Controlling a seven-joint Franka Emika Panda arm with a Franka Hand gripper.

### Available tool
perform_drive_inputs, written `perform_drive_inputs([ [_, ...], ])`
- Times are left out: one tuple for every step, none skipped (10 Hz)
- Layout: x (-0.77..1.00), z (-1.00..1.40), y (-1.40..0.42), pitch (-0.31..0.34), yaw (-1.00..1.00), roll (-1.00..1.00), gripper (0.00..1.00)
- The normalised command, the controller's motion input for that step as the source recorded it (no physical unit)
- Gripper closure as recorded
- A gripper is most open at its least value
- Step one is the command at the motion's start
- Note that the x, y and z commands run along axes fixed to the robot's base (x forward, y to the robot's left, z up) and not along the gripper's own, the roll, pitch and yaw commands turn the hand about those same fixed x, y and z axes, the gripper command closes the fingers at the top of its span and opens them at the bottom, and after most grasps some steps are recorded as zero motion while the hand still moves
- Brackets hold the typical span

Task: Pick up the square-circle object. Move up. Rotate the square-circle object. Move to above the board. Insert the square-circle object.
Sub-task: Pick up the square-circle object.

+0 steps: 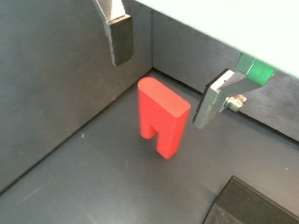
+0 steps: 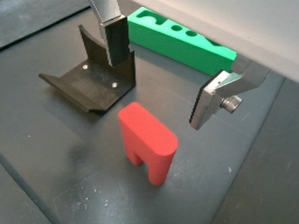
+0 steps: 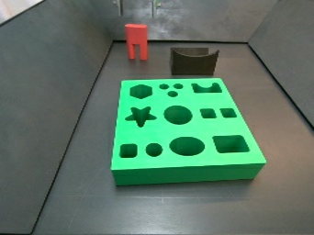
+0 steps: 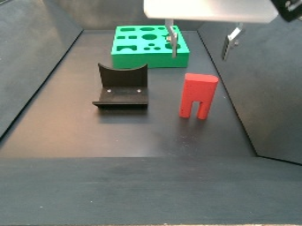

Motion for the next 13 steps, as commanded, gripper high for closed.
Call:
perform_drive_inputs([
  [0.0,-0.37,0.17,-0.099,-0.01,-0.05,0.0],
  [0.0,-0.29,0.17,-0.073,0.0,-0.04,0.0],
  [0.0,-0.25,0.17,-0.05,-0.01,-0.05,0.0],
  [0.0,-0.2,0.13,-0.077,-0.05,-0.08,0.0],
  [0.0,-0.17,0.12,-0.103,-0.09,-0.11,0.0],
  [-0.02,-0.18,0.13,-0.124,-0.09,-0.14,0.0],
  [0.0,-0.24,0.11,-0.157,-0.1,-0.17,0.0],
  [0.0,-0.33,0.05,-0.137,-0.04,-0.15,0.0],
  [0.0,-0.39,0.05,-0.131,-0.01,-0.16,0.0],
  [0.02,-0.41,0.01,-0.109,0.0,-0.15,0.0],
  [0.05,-0.28,0.0,-0.02,-0.01,-0.11,0.0],
  [0.0,-0.17,0.03,-0.019,-0.09,-0.13,0.0],
  [0.0,-0.16,0.08,-0.066,-0.21,-0.21,0.0],
])
